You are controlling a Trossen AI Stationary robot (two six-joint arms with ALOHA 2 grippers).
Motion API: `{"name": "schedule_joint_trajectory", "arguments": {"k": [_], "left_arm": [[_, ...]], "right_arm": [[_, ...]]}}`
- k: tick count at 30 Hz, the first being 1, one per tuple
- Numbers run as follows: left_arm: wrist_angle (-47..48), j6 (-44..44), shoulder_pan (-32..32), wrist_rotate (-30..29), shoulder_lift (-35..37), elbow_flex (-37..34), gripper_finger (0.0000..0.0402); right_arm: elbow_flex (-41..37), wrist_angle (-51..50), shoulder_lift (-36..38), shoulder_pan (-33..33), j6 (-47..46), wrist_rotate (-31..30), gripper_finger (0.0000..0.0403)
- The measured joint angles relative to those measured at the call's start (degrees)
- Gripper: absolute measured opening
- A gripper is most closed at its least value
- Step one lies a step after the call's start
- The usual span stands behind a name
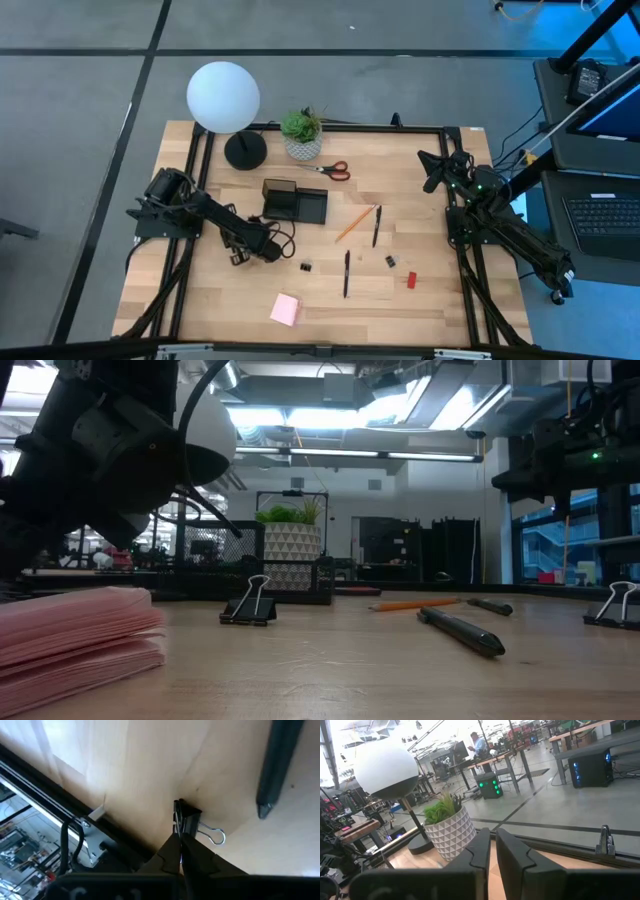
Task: Pick and place office supplies into organizer
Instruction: Put the black binder clip into the black desk organizer
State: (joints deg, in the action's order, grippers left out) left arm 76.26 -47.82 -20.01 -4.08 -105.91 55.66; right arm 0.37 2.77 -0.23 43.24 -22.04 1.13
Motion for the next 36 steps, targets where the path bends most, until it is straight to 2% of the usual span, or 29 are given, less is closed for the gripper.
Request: {"name": "schedule_joint_trajectory", "arguments": {"k": [8,12,16,22,27,36], "left_arm": [[5.4,2.7,0.0,0.4,4.5,5.8,0.0004],[4.8,3.0,0.0,-3.1,10.4,8.8,0.0003],[-1.3,5.2,0.0,-8.6,17.8,9.8,0.0003],[-15.2,15.4,1.4,-16.6,26.1,8.3,0.0003],[-19.7,22.8,3.8,-17.3,26.6,8.3,0.0003],[-22.2,32.5,11.0,-16.1,24.3,8.2,0.0003]], "right_arm": [[0.0,0.1,0.0,0.0,0.0,0.0,0.0035],[0.0,0.3,0.0,0.0,0.0,0.0,0.0035],[0.0,1.0,0.0,0.0,0.1,0.0,0.0035],[0.0,4.3,0.0,0.1,0.1,0.0,0.0035],[0.0,6.6,0.0,0.0,0.0,0.0,0.0035],[0.0,6.9,0.0,0.0,0.0,0.0,0.0035]]}}
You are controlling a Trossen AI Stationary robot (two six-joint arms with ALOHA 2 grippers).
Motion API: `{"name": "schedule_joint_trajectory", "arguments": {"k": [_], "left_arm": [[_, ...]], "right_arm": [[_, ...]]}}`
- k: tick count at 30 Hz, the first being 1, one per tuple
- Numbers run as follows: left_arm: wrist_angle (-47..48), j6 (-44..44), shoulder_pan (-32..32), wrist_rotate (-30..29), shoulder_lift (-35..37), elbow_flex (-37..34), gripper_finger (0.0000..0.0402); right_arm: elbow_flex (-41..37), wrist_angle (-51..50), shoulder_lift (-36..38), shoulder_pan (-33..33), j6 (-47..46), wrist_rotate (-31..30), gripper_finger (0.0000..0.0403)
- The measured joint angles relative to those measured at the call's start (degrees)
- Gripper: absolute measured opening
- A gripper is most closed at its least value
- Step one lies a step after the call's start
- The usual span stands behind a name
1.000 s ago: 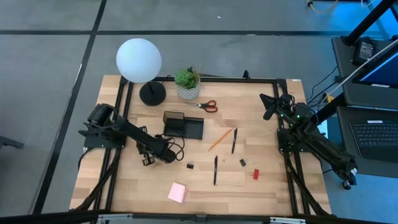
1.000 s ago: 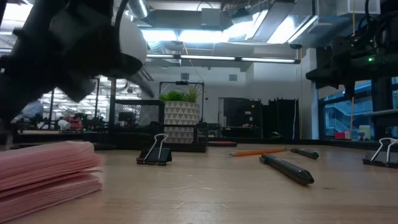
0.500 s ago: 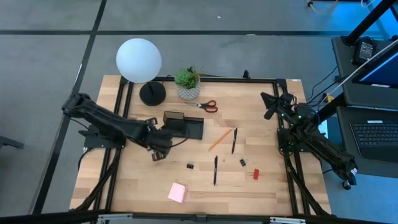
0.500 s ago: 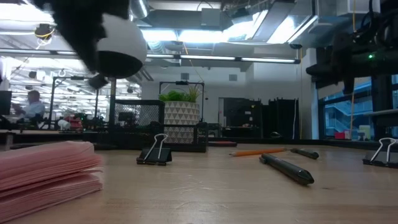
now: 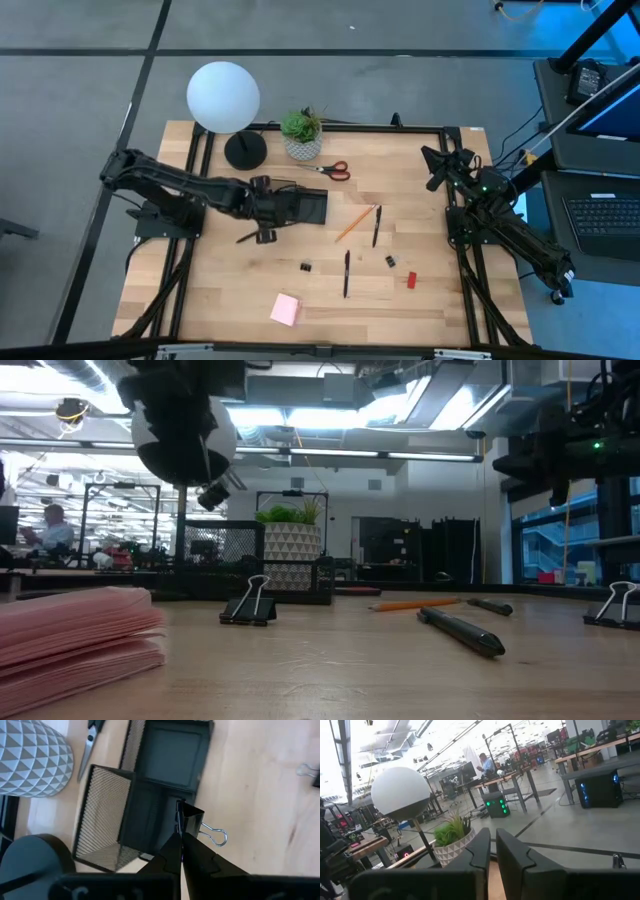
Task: Pick and place office supplies into organizer
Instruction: Put the black binder clip into the black desk organizer
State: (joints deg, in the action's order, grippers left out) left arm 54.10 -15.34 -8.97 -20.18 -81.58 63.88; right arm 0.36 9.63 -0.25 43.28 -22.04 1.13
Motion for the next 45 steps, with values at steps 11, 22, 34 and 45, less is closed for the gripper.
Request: {"name": "schedule_joint_trajectory", "arguments": {"k": [11,22,34,45], "left_arm": [[-0.4,4.1,5.1,4.8,0.1,0.0,0.0003],[-6.1,5.5,5.6,6.5,0.3,-5.8,0.0003],[-12.5,5.1,10.1,8.4,0.3,-12.7,0.0003],[-14.2,2.7,11.4,9.8,0.3,-17.1,0.0003]], "right_arm": [[0.0,-0.3,0.0,0.0,0.0,0.0,0.0035],[0.0,-0.3,0.0,0.0,-0.4,0.0,0.0035],[0.0,-0.3,0.0,0.0,-1.8,0.0,0.0035],[0.0,-0.3,0.0,0.0,-1.7,0.0,0.0035]]}}
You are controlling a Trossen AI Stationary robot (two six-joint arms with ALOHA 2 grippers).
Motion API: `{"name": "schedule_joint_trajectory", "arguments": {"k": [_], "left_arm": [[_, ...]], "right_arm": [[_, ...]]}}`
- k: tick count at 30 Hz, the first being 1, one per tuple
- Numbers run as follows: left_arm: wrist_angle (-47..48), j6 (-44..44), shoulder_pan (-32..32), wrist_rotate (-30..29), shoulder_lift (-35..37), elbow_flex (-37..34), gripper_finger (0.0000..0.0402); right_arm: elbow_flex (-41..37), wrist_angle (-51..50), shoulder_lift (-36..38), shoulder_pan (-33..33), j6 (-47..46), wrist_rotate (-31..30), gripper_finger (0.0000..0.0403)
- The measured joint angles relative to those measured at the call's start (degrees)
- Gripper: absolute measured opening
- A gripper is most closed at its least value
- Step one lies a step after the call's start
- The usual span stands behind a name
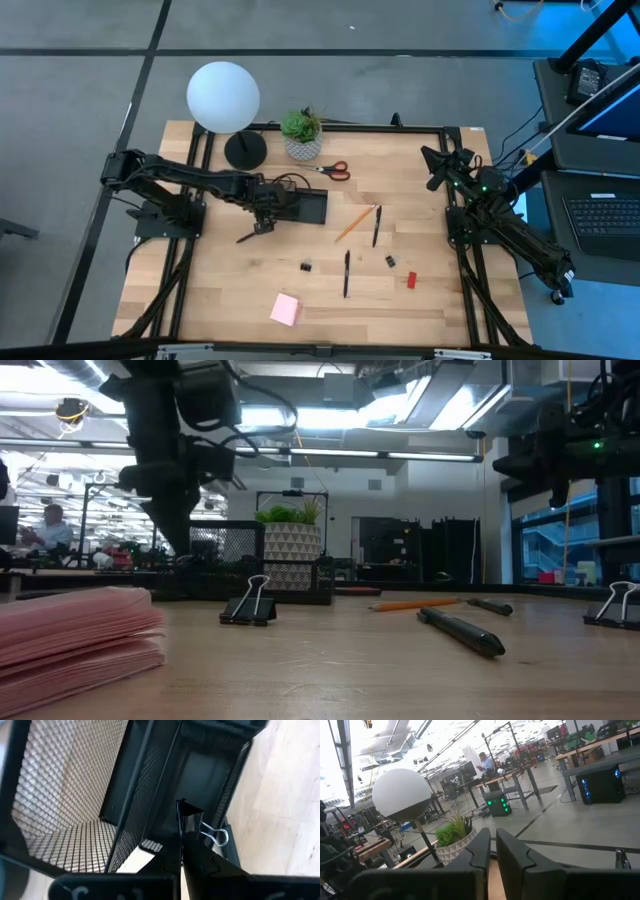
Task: Pick and place office supplies into organizer
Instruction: Put the black binder clip into the black desk organizer, then put the black pen into the black desk organizer
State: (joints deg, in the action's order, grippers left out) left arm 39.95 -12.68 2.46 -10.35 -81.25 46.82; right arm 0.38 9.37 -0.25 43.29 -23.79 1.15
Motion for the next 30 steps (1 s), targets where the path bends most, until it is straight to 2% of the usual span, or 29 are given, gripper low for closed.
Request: {"name": "schedule_joint_trajectory", "arguments": {"k": [9,25,30], "left_arm": [[-0.4,-0.3,0.0,0.0,0.0,-0.1,0.0009],[0.7,-0.1,-0.1,-0.1,0.0,2.3,0.0081],[5.6,-0.1,-0.4,2.0,0.0,5.0,0.0094]], "right_arm": [[0.0,0.0,0.0,0.0,0.0,0.0,0.0035],[0.0,0.0,0.0,0.0,0.0,0.0,0.0035],[0.0,0.0,0.0,0.0,0.0,0.0,0.0035]]}}
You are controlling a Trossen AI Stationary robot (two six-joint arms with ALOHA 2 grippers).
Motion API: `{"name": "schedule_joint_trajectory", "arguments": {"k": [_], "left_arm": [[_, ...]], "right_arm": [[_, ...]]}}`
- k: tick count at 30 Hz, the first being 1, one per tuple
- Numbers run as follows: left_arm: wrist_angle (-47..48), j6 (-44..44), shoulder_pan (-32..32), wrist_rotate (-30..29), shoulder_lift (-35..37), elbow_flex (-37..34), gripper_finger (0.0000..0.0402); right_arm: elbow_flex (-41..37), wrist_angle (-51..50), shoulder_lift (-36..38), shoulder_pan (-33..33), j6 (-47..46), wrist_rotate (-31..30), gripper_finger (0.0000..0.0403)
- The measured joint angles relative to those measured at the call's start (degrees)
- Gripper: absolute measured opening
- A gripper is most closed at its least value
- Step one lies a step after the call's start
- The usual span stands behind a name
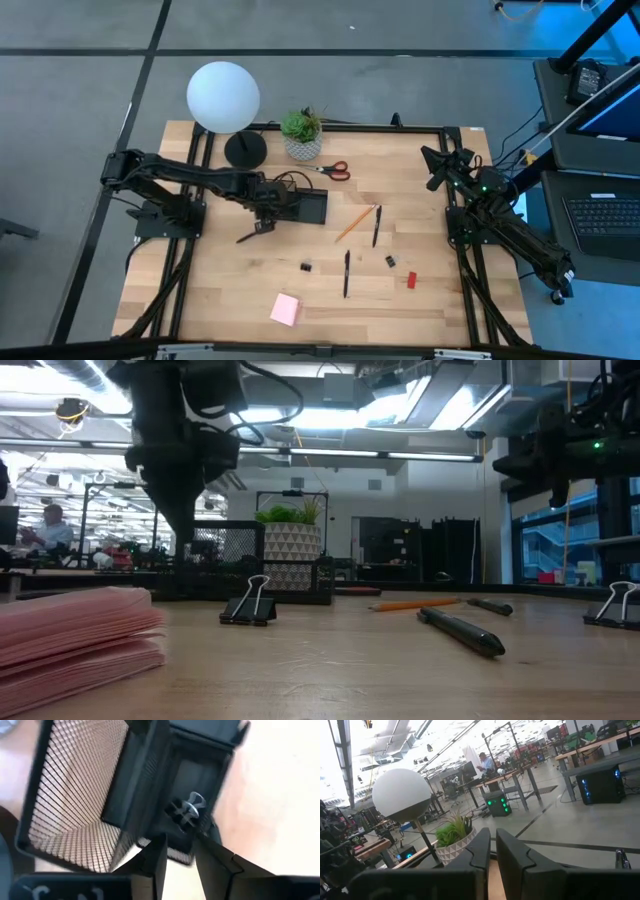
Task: Pick and place office supplies into organizer
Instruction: Put the black pen into the black desk organizer
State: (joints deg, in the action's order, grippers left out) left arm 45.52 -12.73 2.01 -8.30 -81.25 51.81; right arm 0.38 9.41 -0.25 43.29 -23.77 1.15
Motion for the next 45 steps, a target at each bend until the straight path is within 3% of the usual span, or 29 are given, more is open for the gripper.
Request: {"name": "schedule_joint_trajectory", "arguments": {"k": [8,14,21,32,45], "left_arm": [[7.7,-6.2,-4.4,8.4,0.0,3.3,0.0097],[16.3,-22.9,-10.2,8.4,-0.1,3.3,0.0097],[16.4,-30.1,-15.7,8.1,-4.2,3.3,0.0097],[23.3,-29.5,-15.2,10.8,-16.6,3.3,0.0097],[20.2,-27.2,-14.3,12.8,-17.7,3.3,0.0099]], "right_arm": [[0.0,0.0,0.0,0.0,0.0,0.0,0.0035],[0.0,0.0,0.0,0.0,0.0,0.0,0.0035],[0.0,0.0,0.0,0.0,0.2,0.0,0.0035],[0.0,0.0,0.0,0.0,-0.1,0.0,0.0035],[0.0,-0.1,0.0,0.0,-0.1,0.0,0.0035]]}}
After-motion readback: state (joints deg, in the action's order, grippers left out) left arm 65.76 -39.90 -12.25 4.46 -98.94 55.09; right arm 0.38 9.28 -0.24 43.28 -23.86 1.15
